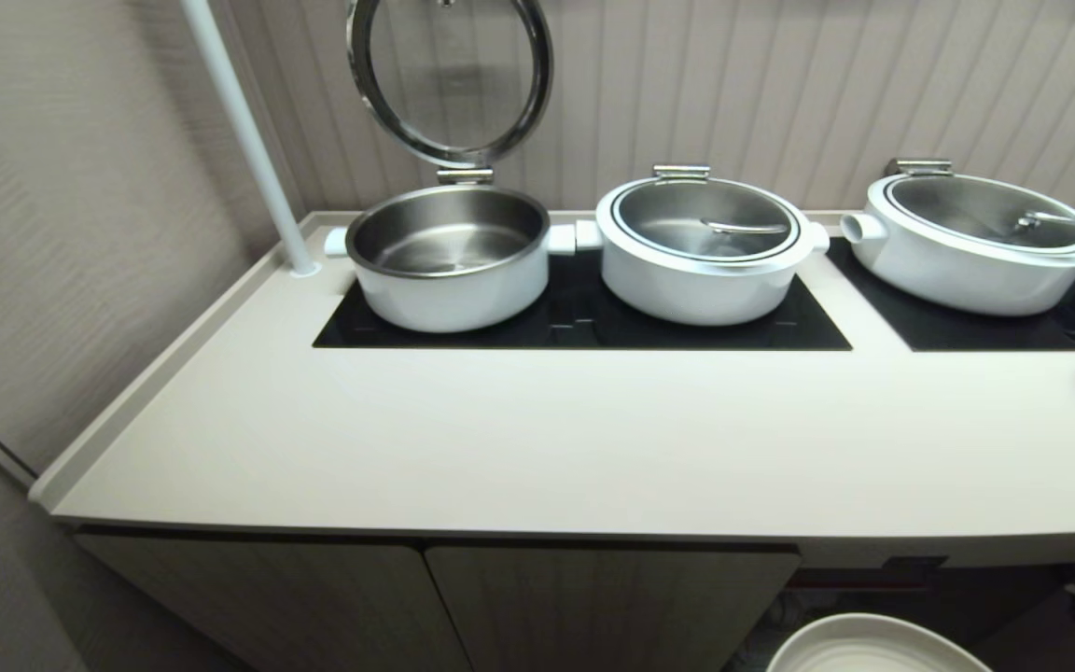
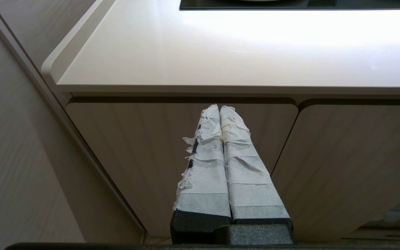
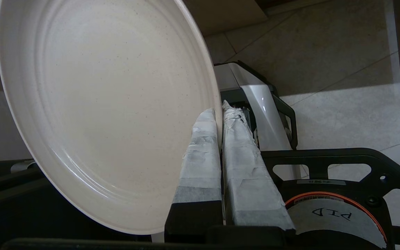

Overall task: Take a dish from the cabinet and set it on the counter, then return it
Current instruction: Put it back into the cabinet

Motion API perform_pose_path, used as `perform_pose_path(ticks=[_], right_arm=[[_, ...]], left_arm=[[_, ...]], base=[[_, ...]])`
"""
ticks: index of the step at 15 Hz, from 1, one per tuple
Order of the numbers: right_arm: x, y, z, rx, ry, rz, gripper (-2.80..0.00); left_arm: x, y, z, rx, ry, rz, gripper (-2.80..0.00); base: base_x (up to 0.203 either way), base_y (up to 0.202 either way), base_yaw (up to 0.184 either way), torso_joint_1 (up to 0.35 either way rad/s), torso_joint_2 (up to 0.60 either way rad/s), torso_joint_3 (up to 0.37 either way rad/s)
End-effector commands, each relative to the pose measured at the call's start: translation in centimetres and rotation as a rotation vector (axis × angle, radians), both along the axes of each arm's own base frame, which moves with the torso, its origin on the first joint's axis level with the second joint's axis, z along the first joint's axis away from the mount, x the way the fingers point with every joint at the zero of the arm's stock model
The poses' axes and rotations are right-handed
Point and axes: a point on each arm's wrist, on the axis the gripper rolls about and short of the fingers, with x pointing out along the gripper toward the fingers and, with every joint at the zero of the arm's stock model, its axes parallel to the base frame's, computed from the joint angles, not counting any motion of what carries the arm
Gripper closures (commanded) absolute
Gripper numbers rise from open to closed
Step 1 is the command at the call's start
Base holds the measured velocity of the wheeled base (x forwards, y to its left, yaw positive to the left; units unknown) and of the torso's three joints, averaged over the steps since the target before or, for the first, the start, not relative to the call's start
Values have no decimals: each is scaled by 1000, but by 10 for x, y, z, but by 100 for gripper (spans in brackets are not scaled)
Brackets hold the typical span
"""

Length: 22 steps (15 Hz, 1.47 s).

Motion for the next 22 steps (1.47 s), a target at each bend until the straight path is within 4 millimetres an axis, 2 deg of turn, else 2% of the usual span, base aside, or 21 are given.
perform_pose_path(ticks=[1, 5, 11, 22], right_arm=[[0, 0, 0, 0, 6, -3, 0], [0, 0, -1, -1, 7, -3, 0], [-1, 0, -1, 0, 2, -4, 0], [0, 0, 0, -2, -1, -6, 0]], left_arm=[[0, 0, 0, 0, 0, 0, 0], [0, 0, 0, 0, 0, 0, 0], [0, 0, 0, 0, 0, 0, 0], [0, 0, 0, 1, 0, 0, 0]], base=[[0, 0, 0, 0, 0, 0], [0, 0, 0, 0, 0, 0], [0, -130, 6, 0, 3, 1], [0, 0, 0, 0, 0, 0]])
